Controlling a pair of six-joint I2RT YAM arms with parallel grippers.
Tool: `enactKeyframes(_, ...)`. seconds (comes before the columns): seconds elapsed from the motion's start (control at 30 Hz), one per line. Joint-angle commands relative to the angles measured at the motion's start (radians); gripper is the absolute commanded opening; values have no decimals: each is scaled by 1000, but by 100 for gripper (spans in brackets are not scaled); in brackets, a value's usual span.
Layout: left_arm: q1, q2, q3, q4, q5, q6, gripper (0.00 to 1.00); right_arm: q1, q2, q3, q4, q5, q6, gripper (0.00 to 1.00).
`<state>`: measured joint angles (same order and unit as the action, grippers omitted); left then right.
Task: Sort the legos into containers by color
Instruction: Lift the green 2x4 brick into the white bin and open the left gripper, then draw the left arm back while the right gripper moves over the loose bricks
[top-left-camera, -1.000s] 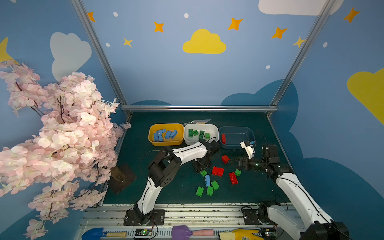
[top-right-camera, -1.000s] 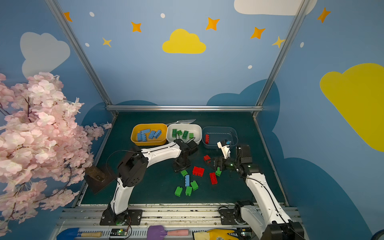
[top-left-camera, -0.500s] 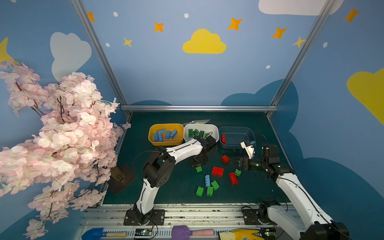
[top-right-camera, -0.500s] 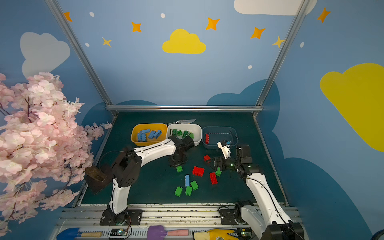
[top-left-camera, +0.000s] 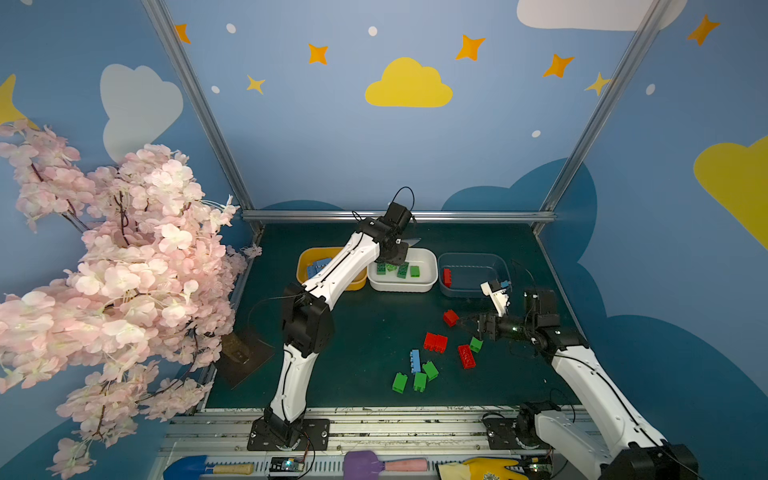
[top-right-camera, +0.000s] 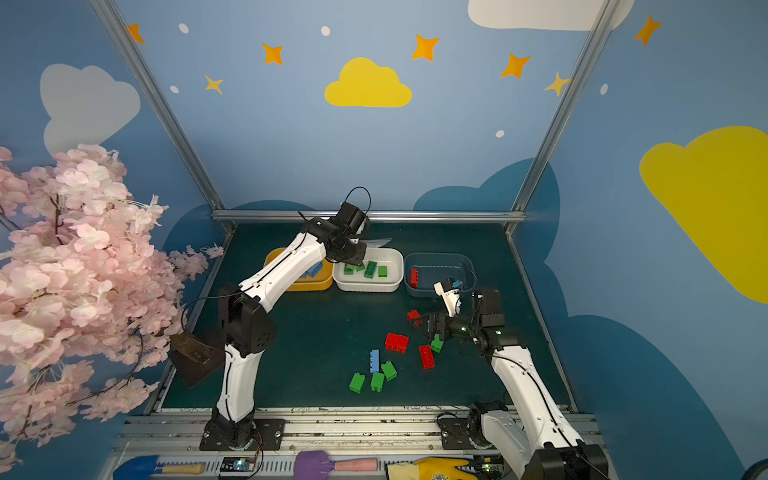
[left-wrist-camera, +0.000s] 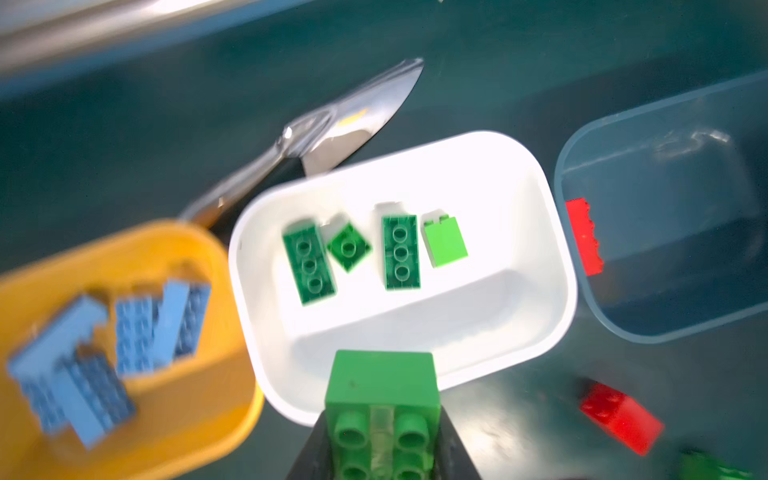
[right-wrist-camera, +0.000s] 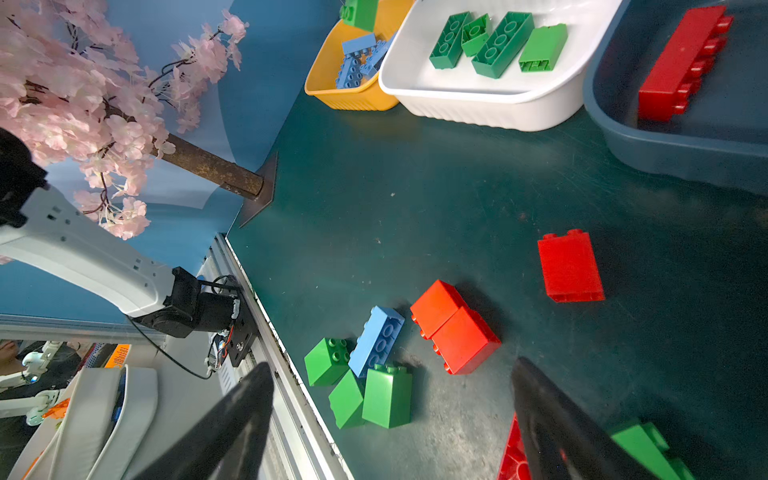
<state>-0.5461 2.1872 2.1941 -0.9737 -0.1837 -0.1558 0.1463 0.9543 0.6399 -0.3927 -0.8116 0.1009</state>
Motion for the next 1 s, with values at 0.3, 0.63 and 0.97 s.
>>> enactKeyframes(0.3,58,131,-4,55,248,723,22,7,28,78,-67,-13,-41,88)
enactKeyframes(0.63,84,179,-22,58,250,814,25,10,47,105,-96,-10,-40,88)
enactKeyframes(0.97,92,135,11,-22,296,758,61,52,91,133,-94,-29,-54,88)
